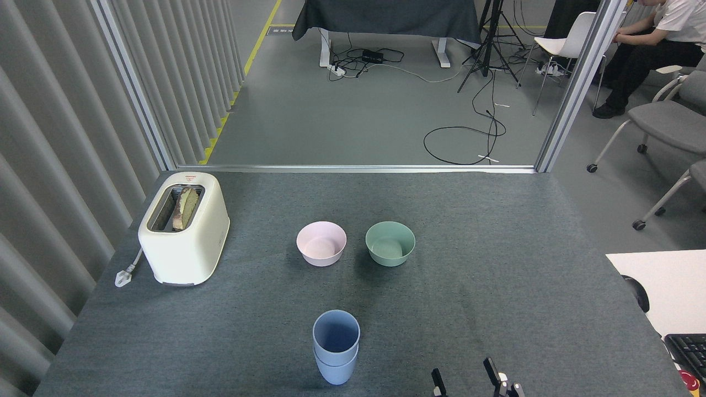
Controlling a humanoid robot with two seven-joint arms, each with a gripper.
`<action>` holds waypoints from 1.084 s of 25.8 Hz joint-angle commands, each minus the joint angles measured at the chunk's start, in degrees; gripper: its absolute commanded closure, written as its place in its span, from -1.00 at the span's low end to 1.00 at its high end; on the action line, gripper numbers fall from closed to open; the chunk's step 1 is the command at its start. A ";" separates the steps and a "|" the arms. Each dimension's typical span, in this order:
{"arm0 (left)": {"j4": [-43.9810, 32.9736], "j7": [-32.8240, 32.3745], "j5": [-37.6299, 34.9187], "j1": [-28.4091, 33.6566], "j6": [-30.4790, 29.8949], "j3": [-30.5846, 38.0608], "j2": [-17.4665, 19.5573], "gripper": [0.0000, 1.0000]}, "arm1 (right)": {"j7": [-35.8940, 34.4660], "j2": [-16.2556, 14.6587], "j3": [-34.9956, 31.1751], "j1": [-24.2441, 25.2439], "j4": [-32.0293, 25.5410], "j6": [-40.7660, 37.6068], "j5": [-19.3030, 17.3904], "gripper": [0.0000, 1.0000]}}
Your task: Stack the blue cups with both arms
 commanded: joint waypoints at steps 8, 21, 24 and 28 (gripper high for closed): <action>0.25 0.10 -1.03 -0.24 -3.60 -0.49 3.09 -1.00 | -3.68 -0.51 -4.99 9.39 0.23 -0.05 -0.48 -1.00; 0.07 0.19 -0.77 1.52 -3.16 -0.14 2.74 -1.00 | -3.41 -0.60 -6.58 9.48 -0.04 -0.23 -0.74 -1.00; 0.07 0.19 -0.77 1.43 -3.08 -0.05 2.74 -1.00 | -3.50 -0.60 -7.98 9.48 -0.04 -1.37 -1.45 -1.00; 0.07 0.19 -0.68 1.43 -2.99 -0.05 2.74 -1.00 | -3.50 -0.60 -10.00 9.57 -0.04 -3.39 -1.89 -1.00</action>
